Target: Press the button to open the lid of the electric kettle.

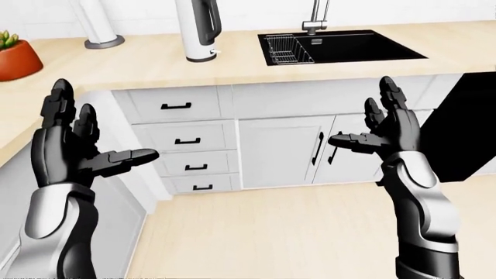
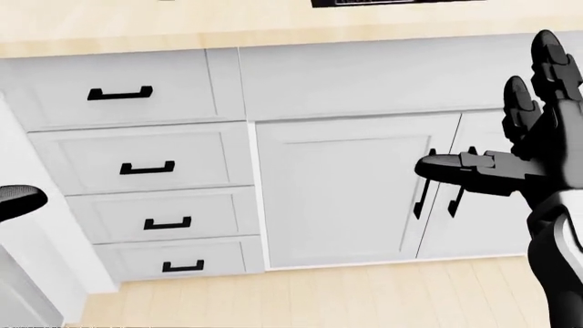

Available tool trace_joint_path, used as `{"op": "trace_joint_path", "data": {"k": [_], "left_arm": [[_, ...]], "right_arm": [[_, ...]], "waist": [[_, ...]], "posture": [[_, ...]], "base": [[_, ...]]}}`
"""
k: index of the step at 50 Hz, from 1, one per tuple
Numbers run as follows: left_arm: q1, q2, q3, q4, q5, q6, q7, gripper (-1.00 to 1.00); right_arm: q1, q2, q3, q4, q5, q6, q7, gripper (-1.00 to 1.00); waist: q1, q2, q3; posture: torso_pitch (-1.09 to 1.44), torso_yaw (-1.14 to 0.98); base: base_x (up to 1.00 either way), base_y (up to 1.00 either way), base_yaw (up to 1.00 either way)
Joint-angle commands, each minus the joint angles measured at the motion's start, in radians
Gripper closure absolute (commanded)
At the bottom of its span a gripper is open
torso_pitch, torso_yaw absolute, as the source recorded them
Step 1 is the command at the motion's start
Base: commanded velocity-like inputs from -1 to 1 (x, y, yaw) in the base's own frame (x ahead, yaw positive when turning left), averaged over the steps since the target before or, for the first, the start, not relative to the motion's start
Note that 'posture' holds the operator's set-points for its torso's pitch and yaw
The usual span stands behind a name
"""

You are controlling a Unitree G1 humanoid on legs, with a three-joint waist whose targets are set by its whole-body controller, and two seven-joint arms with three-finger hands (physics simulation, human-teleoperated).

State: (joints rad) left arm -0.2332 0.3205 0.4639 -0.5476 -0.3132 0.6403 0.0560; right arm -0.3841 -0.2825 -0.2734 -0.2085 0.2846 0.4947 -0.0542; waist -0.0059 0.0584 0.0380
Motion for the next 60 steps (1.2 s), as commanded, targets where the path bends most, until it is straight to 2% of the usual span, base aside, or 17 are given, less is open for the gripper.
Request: {"op": "trace_joint_path", "data": {"k": [1, 7, 14, 19, 20, 22, 28, 31, 33, 36, 42, 45, 46, 47, 50, 53, 60], "left_arm": [[-0.025, 0.013, -0.001, -0.037, -0.006, -0.03, -0.004, -1.0], [-0.019, 0.009, -0.006, -0.032, -0.002, -0.039, -0.009, -1.0], [-0.018, 0.008, -0.005, -0.037, 0.0, -0.035, -0.009, -1.0], [-0.015, 0.003, -0.007, -0.038, 0.002, -0.04, -0.011, -1.0], [-0.014, 0.003, -0.007, -0.039, 0.001, -0.039, -0.011, -1.0], [-0.014, 0.004, -0.002, -0.041, -0.003, -0.036, -0.011, -1.0], [-0.02, 0.004, -0.009, -0.039, -0.002, -0.033, -0.007, -1.0], [-0.019, 0.005, -0.009, -0.042, -0.002, -0.032, -0.008, -1.0], [-0.021, 0.008, -0.004, -0.045, -0.005, -0.027, -0.008, -1.0], [-0.02, 0.007, -0.005, -0.046, -0.005, -0.027, -0.007, -1.0], [-0.023, 0.01, 0.001, -0.05, -0.013, -0.019, -0.002, -1.0], [-0.026, 0.014, 0.006, -0.054, -0.02, -0.013, 0.002, -1.0], [-0.024, 0.014, 0.005, -0.052, -0.019, -0.016, 0.002, -1.0], [-0.024, 0.014, 0.005, -0.052, -0.02, -0.016, 0.003, -1.0], [-0.025, 0.016, 0.006, -0.052, -0.021, -0.015, 0.004, -1.0], [-0.025, 0.017, 0.006, -0.054, -0.024, -0.013, 0.006, -1.0], [-0.029, 0.02, 0.008, -0.054, -0.027, -0.011, 0.008, -1.0]], "right_arm": [[-0.031, -0.018, -0.019, -0.038, -0.008, -0.031, -0.004, -1.0], [-0.024, -0.014, -0.018, -0.05, -0.01, -0.032, 0.001, -1.0], [-0.023, -0.013, -0.017, -0.05, -0.017, -0.039, 0.009, -1.0], [-0.023, -0.013, -0.018, -0.068, -0.014, -0.023, 0.01, -1.0], [-0.027, -0.014, -0.019, -0.066, -0.015, -0.023, 0.01, -1.0], [-0.021, -0.011, -0.017, -0.064, -0.016, -0.029, 0.011, -1.0], [-0.019, -0.009, -0.016, -0.063, -0.019, -0.032, 0.017, -1.0], [-0.024, -0.008, -0.015, -0.065, -0.018, -0.026, 0.013, -1.0], [-0.022, -0.009, -0.016, -0.074, -0.015, -0.021, 0.014, -1.0], [-0.019, -0.006, -0.014, -0.071, -0.017, -0.025, 0.015, -1.0], [-0.017, -0.007, -0.017, -0.078, -0.014, -0.021, 0.017, -1.0], [-0.017, -0.007, -0.017, -0.09, -0.009, -0.011, 0.016, -1.0], [-0.016, -0.008, -0.016, -0.092, -0.013, -0.014, 0.017, -1.0], [-0.016, -0.007, -0.015, -0.093, -0.013, -0.014, 0.017, -1.0], [-0.017, -0.006, -0.016, -0.092, -0.013, -0.012, 0.017, -1.0], [-0.016, -0.004, -0.017, -0.096, -0.008, -0.006, 0.016, -1.0], [-0.021, -0.006, -0.02, -0.096, 0.001, 0.002, 0.012, -1.0]], "waist": [[-0.005, -0.005, -0.018], [-0.001, -0.047, -0.013], [0.007, -0.059, -0.007], [0.013, -0.126, -0.009], [0.006, -0.091, -0.007], [0.009, -0.107, -0.007], [0.0, -0.065, 0.005], [-0.01, -0.021, -0.004], [-0.013, 0.032, -0.023], [-0.001, 0.021, 0.003], [0.028, -0.029, -0.002], [0.042, -0.098, -0.003], [0.025, -0.151, -0.022], [0.029, -0.104, 0.009], [0.013, -0.12, -0.014], [0.0, -0.106, -0.009], [-0.018, -0.023, -0.02]], "posture": [[0.0, 0.0], [0.0, 0.0], [0.0, 0.0], [0.0, 0.0], [0.0, 0.0], [0.0, 0.0], [0.0, 0.0], [0.0, 0.0], [0.0, 0.0], [0.0, 0.0], [0.0, 0.0], [0.0, 0.0], [0.0, 0.0], [0.0, 0.0], [0.0, 0.0], [0.0, 0.0], [0.0, 0.0]], "base": [[0.07, 0.2, 0.0], [0.11, 0.17, 0.0], [0.25, 0.01, 0.0], [0.27, 0.01, 0.0], [0.29, 0.0, 0.0], [0.3, 0.0, 0.0], [0.4, 0.0, 0.0], [0.43, 0.01, 0.0], [0.43, 0.01, 0.0], [0.44, 0.0, 0.0], [0.43, 0.04, 0.0], [0.43, 0.26, 0.0], [0.45, 0.39, 0.0], [0.44, 0.41, 0.0], [0.43, 0.46, 0.0], [0.44, 0.49, 0.0], [0.43, 0.5, 0.0]]}}
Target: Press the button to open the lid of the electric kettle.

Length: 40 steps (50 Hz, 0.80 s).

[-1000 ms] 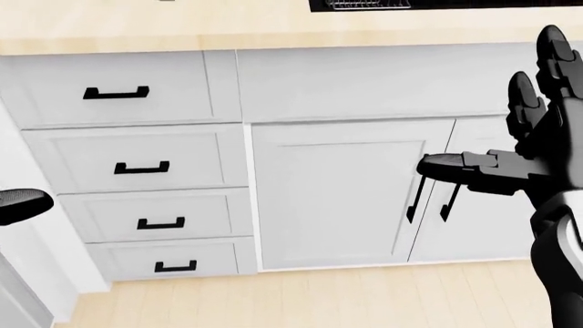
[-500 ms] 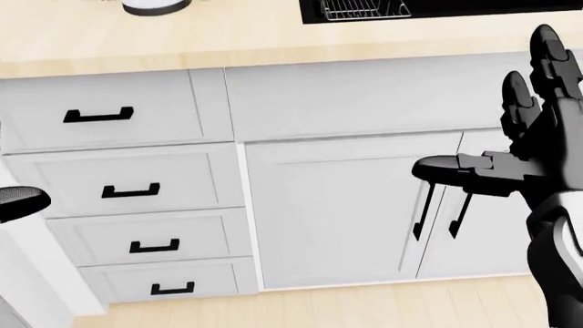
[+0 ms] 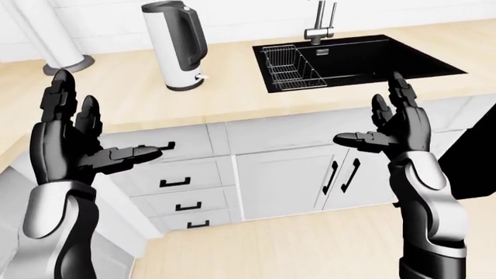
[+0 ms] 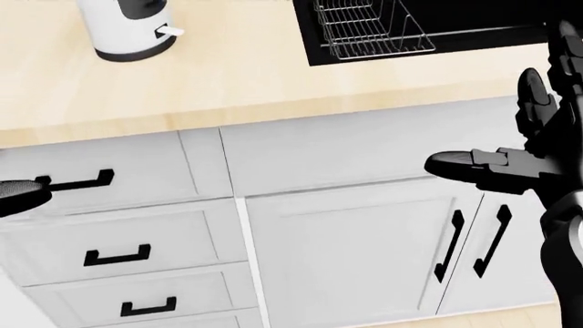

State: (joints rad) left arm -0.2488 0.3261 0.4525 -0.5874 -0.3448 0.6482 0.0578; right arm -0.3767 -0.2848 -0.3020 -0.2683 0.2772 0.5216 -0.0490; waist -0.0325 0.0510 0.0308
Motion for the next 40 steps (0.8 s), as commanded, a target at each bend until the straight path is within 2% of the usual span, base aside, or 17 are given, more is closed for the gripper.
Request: {"op": "trace_joint_path", "data": {"k": [1, 2, 3, 5, 12, 16, 17, 18, 20, 22, 26, 28, 29, 30, 32, 37, 40], "left_arm": [[-0.014, 0.016, 0.021, -0.014, 0.004, -0.019, 0.007, -1.0], [-0.014, 0.017, 0.023, -0.014, 0.003, -0.019, 0.007, -1.0], [-0.016, 0.02, 0.029, -0.019, -0.002, -0.012, 0.009, -1.0], [-0.019, 0.023, 0.032, -0.029, -0.009, -0.003, 0.015, -1.0], [-0.018, 0.047, 0.07, -0.057, -0.034, 0.014, 0.024, -1.0], [-0.027, 0.065, 0.086, -0.055, -0.046, 0.011, 0.037, -1.0], [-0.034, 0.072, 0.091, -0.055, -0.05, 0.015, 0.044, -1.0], [-0.033, 0.073, 0.089, -0.053, -0.051, 0.009, 0.045, -1.0], [-0.028, 0.074, 0.086, -0.049, -0.047, 0.002, 0.047, -1.0], [-0.028, 0.075, 0.086, -0.046, -0.047, 0.005, 0.049, -1.0], [-0.03, 0.077, 0.086, -0.043, -0.051, 0.008, 0.052, -1.0], [-0.031, 0.078, 0.086, -0.045, -0.054, 0.011, 0.053, -1.0], [-0.031, 0.079, 0.087, -0.046, -0.055, 0.013, 0.053, -1.0], [-0.034, 0.082, 0.091, -0.048, -0.059, 0.018, 0.054, -1.0], [-0.033, 0.083, 0.09, -0.051, -0.06, 0.02, 0.056, -1.0], [-0.034, 0.085, 0.09, -0.05, -0.063, 0.021, 0.055, -1.0], [-0.035, 0.085, 0.085, -0.051, -0.061, 0.02, 0.054, -1.0]], "right_arm": [[-0.03, -0.005, 0.007, -0.038, 0.011, -0.022, 0.005, -1.0], [-0.03, -0.006, 0.007, -0.041, 0.013, -0.019, 0.005, -1.0], [-0.031, -0.008, 0.006, -0.049, 0.017, -0.013, 0.003, -1.0], [-0.03, -0.009, 0.005, -0.059, 0.021, -0.005, 0.001, -1.0], [-0.048, -0.025, -0.004, -0.095, 0.032, 0.025, -0.008, -1.0], [-0.058, -0.031, -0.008, -0.093, 0.04, 0.028, -0.014, -1.0], [-0.057, -0.032, -0.007, -0.09, 0.04, 0.025, -0.013, -1.0], [-0.058, -0.032, -0.007, -0.087, 0.039, 0.022, -0.013, -1.0], [-0.06, -0.034, -0.008, -0.097, 0.046, 0.033, -0.016, -1.0], [-0.061, -0.034, -0.008, -0.098, 0.048, 0.035, -0.017, -1.0], [-0.069, -0.035, -0.013, -0.097, 0.063, 0.052, -0.03, -1.0], [-0.07, -0.037, -0.013, -0.1, 0.067, 0.056, -0.033, -1.0], [-0.07, -0.038, -0.013, -0.1, 0.067, 0.056, -0.034, -1.0], [-0.07, -0.039, -0.013, -0.102, 0.069, 0.058, -0.036, -1.0], [-0.069, -0.04, -0.012, -0.107, 0.072, 0.061, -0.037, -1.0], [-0.068, -0.04, -0.011, -0.106, 0.071, 0.057, -0.036, -1.0], [-0.068, -0.04, -0.011, -0.105, 0.07, 0.053, -0.036, -1.0]], "waist": [[0.009, 0.009, -0.02], [0.012, 0.047, -0.038], [0.018, 0.037, -0.037], [0.029, 0.038, 0.008], [0.059, -0.024, 0.008], [0.053, -0.071, -0.012], [0.046, -0.073, -0.004], [0.051, -0.075, 0.03], [0.035, -0.086, 0.0], [0.029, -0.092, 0.0], [0.019, -0.059, -0.002], [0.031, -0.011, -0.02], [0.043, 0.037, -0.03], [0.04, 0.038, -0.05], [0.059, 0.034, 0.0], [0.058, -0.023, -0.004], [0.052, -0.031, -0.013]], "posture": [[0.0, 0.0], [0.0, 0.0], [0.0, 0.0], [0.0, 0.0], [0.0, 0.0], [0.0, 0.0], [0.0, 0.0], [0.0, 0.0], [0.0, 0.0], [0.0, 0.0], [0.0, 0.0], [0.0, 0.0], [0.0, 0.0], [0.0, 0.0], [0.0, 0.0], [0.0, 0.0], [0.0, 0.0]], "base": [[0.42, 0.52, 0.0], [0.45, 0.51, 0.0], [0.45, 0.51, 0.0], [0.43, 0.51, 0.0], [0.43, 0.51, 0.0], [0.43, 0.51, 0.0], [0.43, 0.51, 0.0], [0.43, 0.52, 0.0], [0.42, 0.51, 0.0], [0.43, 0.51, 0.0], [0.33, 0.54, 0.0], [0.21, 0.58, 0.0], [0.2, 0.58, 0.0], [0.2, 0.59, 0.0], [0.2, 0.57, 0.0], [0.19, 0.53, 0.0], [0.15, 0.36, 0.0]]}}
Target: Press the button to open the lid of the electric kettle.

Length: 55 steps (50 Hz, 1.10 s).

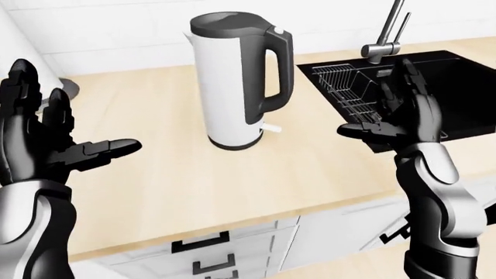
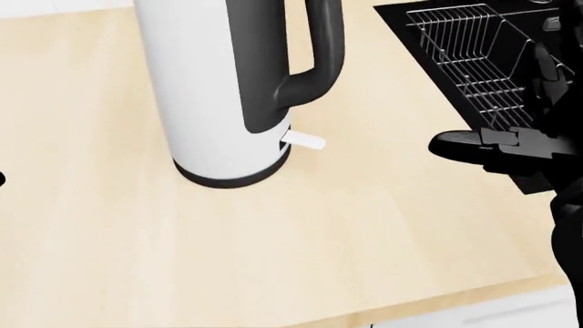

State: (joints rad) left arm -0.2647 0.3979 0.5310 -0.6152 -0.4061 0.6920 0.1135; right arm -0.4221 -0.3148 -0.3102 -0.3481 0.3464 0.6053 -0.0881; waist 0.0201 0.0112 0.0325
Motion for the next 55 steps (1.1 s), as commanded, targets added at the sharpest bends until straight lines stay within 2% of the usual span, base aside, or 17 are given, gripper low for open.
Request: {"op": "trace_joint_path", "data": {"k": [1, 4, 7, 12, 13, 14, 16, 19, 23, 31, 34, 46, 49, 50, 52, 53, 55], "left_arm": [[-0.018, 0.013, 0.007, -0.022, 0.001, -0.024, -0.002, -1.0], [-0.014, 0.011, 0.002, -0.02, 0.009, -0.031, -0.006, -1.0], [-0.015, 0.009, -0.001, -0.02, 0.015, -0.032, -0.009, -1.0], [-0.017, 0.007, 0.0, -0.027, 0.019, -0.026, -0.012, -1.0], [-0.017, 0.007, 0.0, -0.029, 0.02, -0.026, -0.012, -1.0], [-0.016, 0.008, -0.002, -0.029, 0.025, -0.029, -0.014, -1.0], [-0.012, 0.009, -0.014, -0.025, 0.058, -0.052, -0.021, -1.0], [-0.013, 0.006, -0.028, -0.032, 0.096, -0.063, -0.033, -1.0], [-0.035, 0.006, 0.001, -0.03, 0.073, -0.051, -0.018, -1.0], [-0.014, 0.0, 0.0, -0.044, 0.076, -0.082, -0.055, -1.0], [-0.022, -0.001, 0.011, -0.035, 0.044, -0.05, -0.036, -1.0], [-0.019, 0.005, 0.01, -0.053, -0.017, -0.028, -0.005, -1.0], [-0.017, 0.008, 0.008, -0.053, -0.018, -0.031, -0.003, -1.0], [-0.017, 0.009, 0.008, -0.053, -0.018, -0.032, -0.003, -1.0], [-0.018, 0.008, 0.005, -0.052, -0.019, -0.031, -0.002, -1.0], [-0.019, 0.009, 0.003, -0.051, -0.018, -0.032, -0.002, -1.0], [-0.02, 0.01, 0.003, -0.051, -0.016, -0.033, -0.001, -1.0]], "right_arm": [[-0.022, -0.01, -0.004, -0.024, 0.002, -0.031, 0.003, -1.0], [-0.021, -0.009, -0.006, -0.024, 0.007, -0.036, 0.003, -1.0], [-0.022, -0.009, -0.01, -0.013, 0.012, -0.047, 0.002, -1.0], [-0.033, -0.021, -0.022, -0.002, 0.04, -0.055, -0.012, -1.0], [-0.034, -0.023, -0.022, 0.001, 0.042, -0.058, -0.013, -1.0], [-0.033, -0.026, -0.022, 0.005, 0.044, -0.063, -0.014, -1.0], [-0.04, -0.032, -0.024, 0.018, 0.045, -0.072, -0.016, -1.0], [-0.053, -0.049, -0.032, 0.033, 0.051, -0.079, -0.023, -1.0], [-0.069, -0.071, -0.04, 0.074, 0.049, -0.099, -0.026, -1.0], [-0.093, -0.105, -0.048, 0.121, 0.049, -0.106, -0.033, -1.0], [-0.098, -0.107, -0.047, 0.123, 0.05, -0.102, -0.04, -1.0], [-0.092, -0.103, -0.047, 0.091, 0.047, -0.094, -0.041, -1.0], [-0.092, -0.104, -0.045, 0.081, 0.047, -0.089, -0.042, -1.0], [-0.093, -0.104, -0.045, 0.082, 0.046, -0.089, -0.042, -1.0], [-0.093, -0.104, -0.044, 0.084, 0.043, -0.09, -0.041, -1.0], [-0.093, -0.104, -0.043, 0.084, 0.043, -0.09, -0.04, -1.0], [-0.093, -0.103, -0.043, 0.081, 0.043, -0.088, -0.039, -1.0]], "waist": [[-0.001, 0.008, -0.02], [-0.003, 0.002, -0.013], [-0.01, 0.011, -0.011], [-0.007, -0.006, 0.01], [-0.006, -0.014, 0.009], [0.011, 0.008, -0.004], [0.001, 0.014, -0.007], [-0.002, 0.011, -0.006], [-0.008, 0.014, -0.013], [-0.006, -0.017, -0.004], [-0.001, -0.019, -0.011], [-0.024, 0.012, -0.041], [-0.035, 0.03, -0.067], [-0.036, 0.028, -0.082], [-0.032, 0.003, -0.107], [-0.017, 0.013, -0.106], [-0.02, 0.009, -0.114]], "posture": [[0.0, 0.0], [0.0, 0.0], [0.0, 0.0], [0.0, 0.0], [0.0, 0.0], [0.0, 0.0], [0.0, 0.0], [0.0, 0.0], [0.0, 0.0], [0.0, 0.0], [0.0, 0.0], [-0.07, 0.0], [-0.1, 0.0], [-0.11, 0.0], [-0.13, 0.0], [-0.14, 0.0], [-0.16, 0.0]], "base": [[0.12, 0.31, 0.0], [0.07, 0.13, 0.0], [0.0, 0.0, 0.0], [0.0, 0.0, 0.0], [0.0, 0.0, 0.0], [0.0, 0.0, 0.0], [0.0, 0.0, 0.0], [0.0, 0.0, 0.0], [0.0, 0.0, 0.0], [0.0, 0.0, 0.0], [0.0, 0.0, 0.0], [0.0, 0.0, 0.0], [0.0, 0.0, 0.0], [0.0, 0.0, 0.0], [0.0, 0.0, 0.0], [0.0, 0.0, 0.0], [0.0, 0.0, 0.0]]}}
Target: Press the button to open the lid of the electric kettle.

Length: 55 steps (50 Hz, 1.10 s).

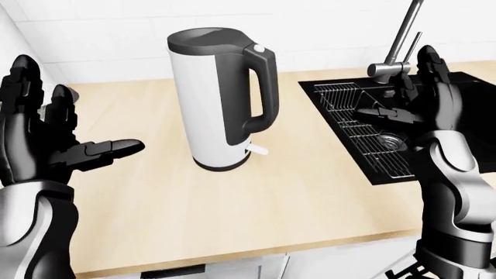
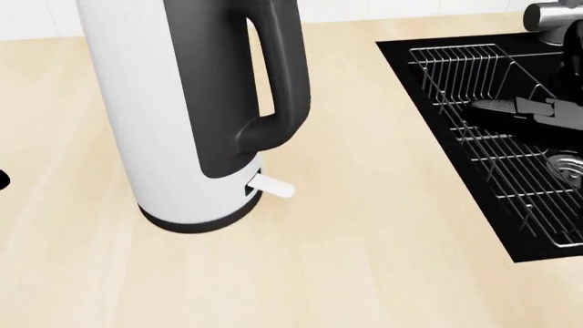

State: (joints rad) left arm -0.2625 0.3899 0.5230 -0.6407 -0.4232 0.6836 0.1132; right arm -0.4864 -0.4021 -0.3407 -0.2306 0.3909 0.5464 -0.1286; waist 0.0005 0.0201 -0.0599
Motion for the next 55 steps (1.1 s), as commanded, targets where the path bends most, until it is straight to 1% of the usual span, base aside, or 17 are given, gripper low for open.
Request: {"op": "trace_joint_path", "data": {"k": [1, 3, 7, 15, 17, 19, 23, 29, 31, 38, 41, 43, 48, 55], "left_arm": [[-0.022, 0.019, 0.01, -0.025, 0.002, -0.025, -0.001, -1.0], [-0.025, 0.019, 0.011, -0.027, 0.0, -0.022, 0.0, -1.0], [-0.025, 0.021, 0.011, -0.026, 0.0, -0.023, -0.002, -1.0], [-0.017, 0.021, 0.012, -0.025, 0.013, -0.031, -0.013, -1.0], [-0.011, 0.021, 0.009, -0.027, 0.026, -0.042, -0.022, -1.0], [-0.013, 0.017, 0.011, -0.031, 0.03, -0.048, -0.028, -1.0], [-0.018, 0.019, 0.022, -0.037, 0.021, -0.043, -0.026, -1.0], [-0.016, 0.018, 0.006, -0.032, 0.044, -0.052, -0.033, -1.0], [-0.013, 0.014, -0.006, -0.021, 0.063, -0.05, -0.034, -1.0], [-0.028, 0.008, -0.006, -0.033, 0.053, -0.029, -0.032, -1.0], [-0.028, 0.008, -0.004, -0.032, 0.052, -0.03, -0.032, -1.0], [-0.027, 0.01, 0.001, -0.034, 0.049, -0.028, -0.032, -1.0], [-0.029, 0.014, 0.004, -0.035, 0.042, -0.024, -0.028, -1.0], [-0.026, 0.016, 0.009, -0.037, 0.035, -0.024, -0.026, -1.0]], "right_arm": [[-0.029, -0.015, -0.011, -0.035, -0.003, -0.03, 0.002, -1.0], [-0.029, -0.014, -0.01, -0.037, -0.004, -0.029, 0.003, -1.0], [-0.027, -0.007, 0.0, -0.032, -0.017, -0.034, 0.007, -1.0], [-0.037, 0.008, 0.018, -0.034, -0.04, -0.029, 0.019, -1.0], [-0.05, 0.012, 0.026, -0.03, -0.046, -0.027, 0.021, -1.0], [-0.067, 0.016, 0.039, -0.018, -0.058, -0.03, 0.025, -1.0], [-0.113, 0.018, 0.057, 0.056, -0.084, -0.058, 0.04, -1.0], [-0.197, 0.023, 0.094, 0.164, -0.129, -0.095, 0.055, -1.0], [-0.235, 0.028, 0.105, 0.23, -0.146, -0.121, 0.061, -1.0], [-0.367, 0.041, 0.139, 0.363, -0.172, -0.147, 0.078, -1.0], [-0.431, 0.053, 0.147, 0.437, -0.164, -0.152, 0.074, -1.0], [-0.463, 0.061, 0.165, 0.491, -0.174, -0.165, 0.073, -1.0], [-0.526, 0.071, 0.174, 0.541, -0.183, -0.171, 0.081, -1.0], [-0.651, 0.09, 0.194, 0.675, -0.198, -0.213, 0.095, -1.0]], "waist": [[0.0, -0.003, -0.027], [-0.001, -0.006, -0.037], [-0.008, 0.001, -0.066], [-0.015, 0.008, -0.137], [-0.015, 0.009, -0.15], [-0.013, 0.01, -0.156], [-0.01, 0.01, -0.16], [-0.003, 0.011, -0.159], [-0.002, 0.012, -0.157], [0.0, 0.017, -0.156], [-0.001, 0.02, -0.159], [-0.001, 0.022, -0.161], [-0.002, 0.025, -0.167], [-0.004, 0.031, -0.17]], "posture": [[-0.17, 0.0], [-0.19, 0.0], [-0.23, 0.0], [-0.31, 0.0], [-0.32, 0.0], [-0.32, 0.0], [-0.32, 0.0], [-0.32, 0.0], [-0.32, 0.0], [-0.32, 0.0], [-0.32, 0.0], [-0.32, 0.0], [-0.32, 0.0], [-0.32, 0.0]], "base": [[0.0, 0.0, 0.0], [0.0, 0.0, 0.0], [0.0, 0.0, 0.0], [0.0, 0.0, 0.0], [0.0, 0.0, 0.0], [0.0, 0.0, 0.0], [0.0, 0.0, 0.0], [0.0, 0.0, 0.0], [0.0, 0.0, 0.0], [0.0, 0.0, 0.0], [0.0, 0.0, 0.0], [0.0, 0.0, 0.0], [0.0, 0.0, 0.0], [0.0, 0.0, 0.0]]}}
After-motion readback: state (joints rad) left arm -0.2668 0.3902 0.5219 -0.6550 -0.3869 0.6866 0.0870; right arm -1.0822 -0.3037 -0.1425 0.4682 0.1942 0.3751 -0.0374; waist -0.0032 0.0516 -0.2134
